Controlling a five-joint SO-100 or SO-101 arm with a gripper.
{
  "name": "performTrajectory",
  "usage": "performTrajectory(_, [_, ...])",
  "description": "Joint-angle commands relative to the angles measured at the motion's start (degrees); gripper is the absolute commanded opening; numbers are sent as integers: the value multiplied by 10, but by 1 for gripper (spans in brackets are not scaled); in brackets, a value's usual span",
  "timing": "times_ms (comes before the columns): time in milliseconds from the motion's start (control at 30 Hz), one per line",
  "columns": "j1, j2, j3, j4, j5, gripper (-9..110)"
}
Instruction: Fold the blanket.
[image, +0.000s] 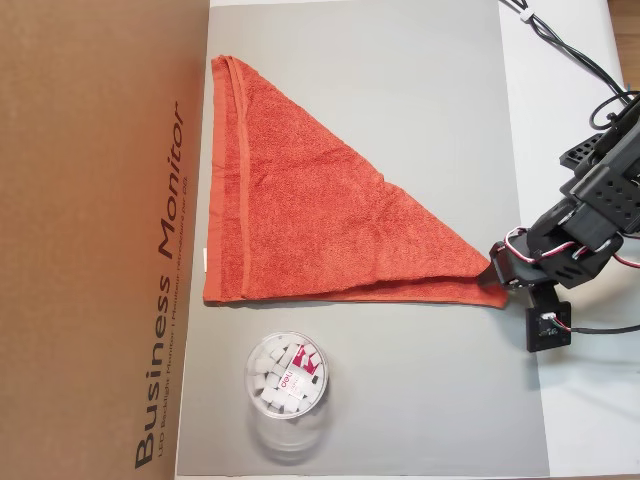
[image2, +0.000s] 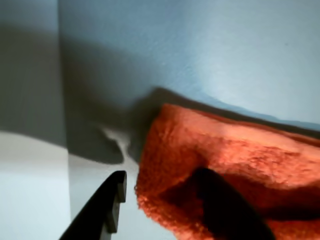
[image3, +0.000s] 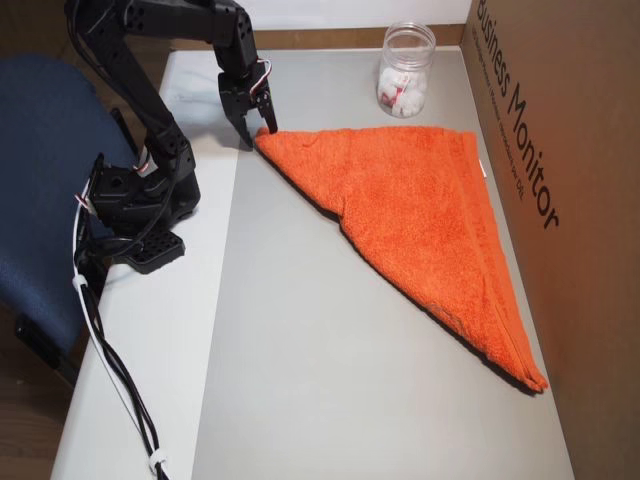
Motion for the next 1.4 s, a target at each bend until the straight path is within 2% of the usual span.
performTrajectory(0, [-1, 1, -17, -15, 2, 10])
performTrajectory(133, [4, 2, 2, -68, -4, 3])
performTrajectory(267, [4, 7, 23, -101, -4, 2])
performTrajectory(867, [0, 4, 33, -102, 4, 0])
performTrajectory(1200, [-1, 40, 33, -88, 6, 0])
performTrajectory(1367, [-6, 62, 28, -8, 37, 0])
